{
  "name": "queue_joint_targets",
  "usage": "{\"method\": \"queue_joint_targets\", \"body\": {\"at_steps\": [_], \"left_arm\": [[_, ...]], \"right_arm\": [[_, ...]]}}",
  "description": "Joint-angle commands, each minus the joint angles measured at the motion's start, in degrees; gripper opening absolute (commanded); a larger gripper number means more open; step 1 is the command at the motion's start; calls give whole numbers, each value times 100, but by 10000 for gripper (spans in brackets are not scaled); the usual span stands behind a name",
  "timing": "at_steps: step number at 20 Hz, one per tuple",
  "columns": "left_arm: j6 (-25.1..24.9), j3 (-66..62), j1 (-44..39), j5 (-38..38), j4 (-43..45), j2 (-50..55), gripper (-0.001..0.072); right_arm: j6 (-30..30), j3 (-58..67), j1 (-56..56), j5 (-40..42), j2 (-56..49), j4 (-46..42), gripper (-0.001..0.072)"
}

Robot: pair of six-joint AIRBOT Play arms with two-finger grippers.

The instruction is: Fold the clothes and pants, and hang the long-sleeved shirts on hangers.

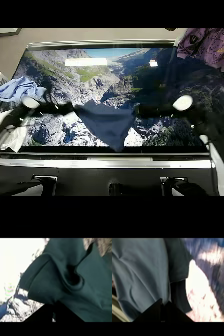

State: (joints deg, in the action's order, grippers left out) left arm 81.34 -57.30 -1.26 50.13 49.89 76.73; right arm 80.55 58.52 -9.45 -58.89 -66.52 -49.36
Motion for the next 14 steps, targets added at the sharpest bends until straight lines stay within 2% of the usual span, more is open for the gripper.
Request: {"method": "queue_joint_targets", "body": {"at_steps": [1, 5, 8, 11, 14], "left_arm": [[223, -1532, 396, 649, 846, -671, 11], [221, -3558, 828, 1034, 883, -1405, 12], [221, -4546, 981, 1141, 885, -2033, 13], [247, -4717, 986, 1172, 883, -2747, 13], [610, -4708, 986, 1401, 883, -3152, 13]], "right_arm": [[466, 1700, -4, -22, 356, -1095, 27], [588, 4050, -4, -160, 671, -1650, 27], [586, 5392, -4, -339, 968, -1797, 27], [586, 5901, -4, -393, 1399, -1829, 28], [837, 5901, -4, -516, 1593, -1845, 28]]}}
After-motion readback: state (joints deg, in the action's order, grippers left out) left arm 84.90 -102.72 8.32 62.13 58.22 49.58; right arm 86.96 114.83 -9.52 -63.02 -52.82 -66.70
